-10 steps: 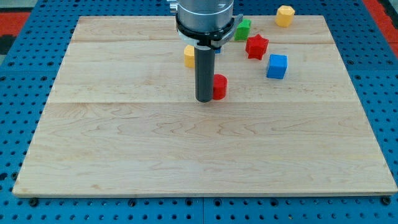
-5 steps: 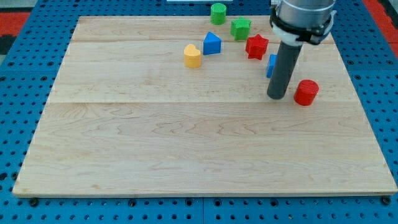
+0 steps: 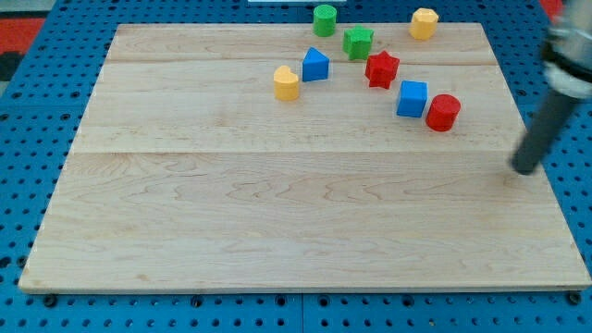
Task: Push the red circle towards the right side of the green star
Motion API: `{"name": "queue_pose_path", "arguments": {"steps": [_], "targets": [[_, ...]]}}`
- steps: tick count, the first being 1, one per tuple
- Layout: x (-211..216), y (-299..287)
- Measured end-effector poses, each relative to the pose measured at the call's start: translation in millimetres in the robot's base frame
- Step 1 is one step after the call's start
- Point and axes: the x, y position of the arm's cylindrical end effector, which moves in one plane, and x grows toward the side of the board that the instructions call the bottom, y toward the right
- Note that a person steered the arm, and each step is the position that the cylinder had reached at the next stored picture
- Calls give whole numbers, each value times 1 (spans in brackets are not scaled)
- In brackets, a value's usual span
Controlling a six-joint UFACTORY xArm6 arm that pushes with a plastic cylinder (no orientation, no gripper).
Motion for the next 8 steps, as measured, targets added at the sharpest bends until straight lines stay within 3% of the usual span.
{"name": "queue_pose_path", "arguments": {"steps": [1, 3, 4, 5, 6, 7, 8], "targets": [[27, 46], [26, 45], [20, -19], [-22, -110], [-68, -124], [-70, -124], [-114, -104]]}}
